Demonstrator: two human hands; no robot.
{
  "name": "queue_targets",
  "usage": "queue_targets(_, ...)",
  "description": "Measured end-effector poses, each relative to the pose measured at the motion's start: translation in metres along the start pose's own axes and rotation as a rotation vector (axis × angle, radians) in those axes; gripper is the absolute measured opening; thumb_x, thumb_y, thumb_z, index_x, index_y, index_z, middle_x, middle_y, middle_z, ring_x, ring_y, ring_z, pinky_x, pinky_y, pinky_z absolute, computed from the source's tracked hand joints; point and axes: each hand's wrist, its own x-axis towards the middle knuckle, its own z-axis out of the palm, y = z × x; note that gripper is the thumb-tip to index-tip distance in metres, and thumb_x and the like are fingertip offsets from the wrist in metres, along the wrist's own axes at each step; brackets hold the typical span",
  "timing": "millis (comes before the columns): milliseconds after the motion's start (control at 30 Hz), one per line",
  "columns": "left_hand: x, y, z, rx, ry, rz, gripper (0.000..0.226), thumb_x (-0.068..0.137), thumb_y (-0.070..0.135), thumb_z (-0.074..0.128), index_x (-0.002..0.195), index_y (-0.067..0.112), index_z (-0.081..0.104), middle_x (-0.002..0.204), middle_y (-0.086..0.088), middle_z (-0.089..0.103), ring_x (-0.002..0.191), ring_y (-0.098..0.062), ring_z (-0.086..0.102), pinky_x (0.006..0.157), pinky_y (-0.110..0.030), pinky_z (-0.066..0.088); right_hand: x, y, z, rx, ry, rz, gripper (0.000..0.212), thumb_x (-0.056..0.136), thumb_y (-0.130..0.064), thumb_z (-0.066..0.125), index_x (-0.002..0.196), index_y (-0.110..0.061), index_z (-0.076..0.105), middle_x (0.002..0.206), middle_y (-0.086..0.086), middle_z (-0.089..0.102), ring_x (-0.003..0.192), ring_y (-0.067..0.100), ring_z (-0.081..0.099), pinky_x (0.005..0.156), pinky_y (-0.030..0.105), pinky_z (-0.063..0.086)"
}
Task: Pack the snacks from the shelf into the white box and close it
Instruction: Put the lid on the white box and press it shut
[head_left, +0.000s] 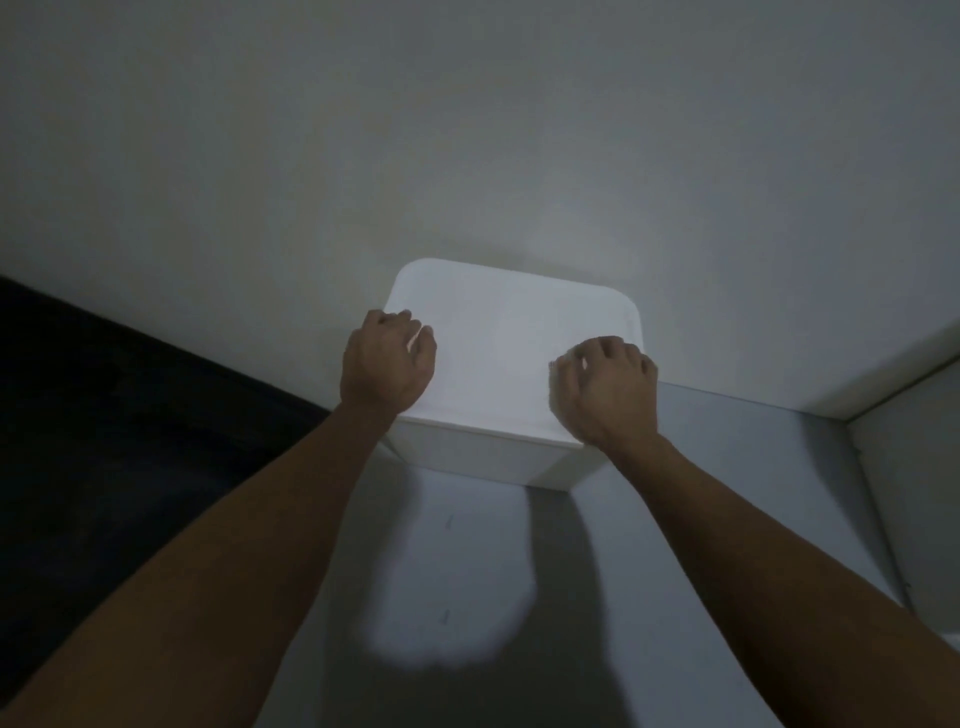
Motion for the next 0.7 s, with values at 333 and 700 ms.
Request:
queue_targets(333,0.012,0.003,-0.001,0.255,-0.493,0.009,0.074,0.097,0.054,0.023,0.152,0.006,0.009,0.162,-0.008,0.003,0.149,-0.019,0.0,0.12,-0.044,0.008,0.003,0.008,0.0,0.056,-0.339,0.201,0.086,0.092,-0.059,0.023,0.15,0.003,0.008,0.16,0.02,0.005,0.148,0.036,0.001,0.119,0.052,0.013)
queue_targets(700,0.048,0.009,0.013,0.314,-0.354,0.027,0.062,0.091,0.055,0.042,0.125,0.003,0.046,0.13,-0.017,0.045,0.121,-0.034,0.039,0.1,-0.047,0.037,0.031,0.012,0.007,-0.033,-0.18,0.14,0.055,0.086,-0.039,0.032,0.119,0.002,0.048,0.13,0.024,0.046,0.126,0.042,0.04,0.1,0.057,0.038)
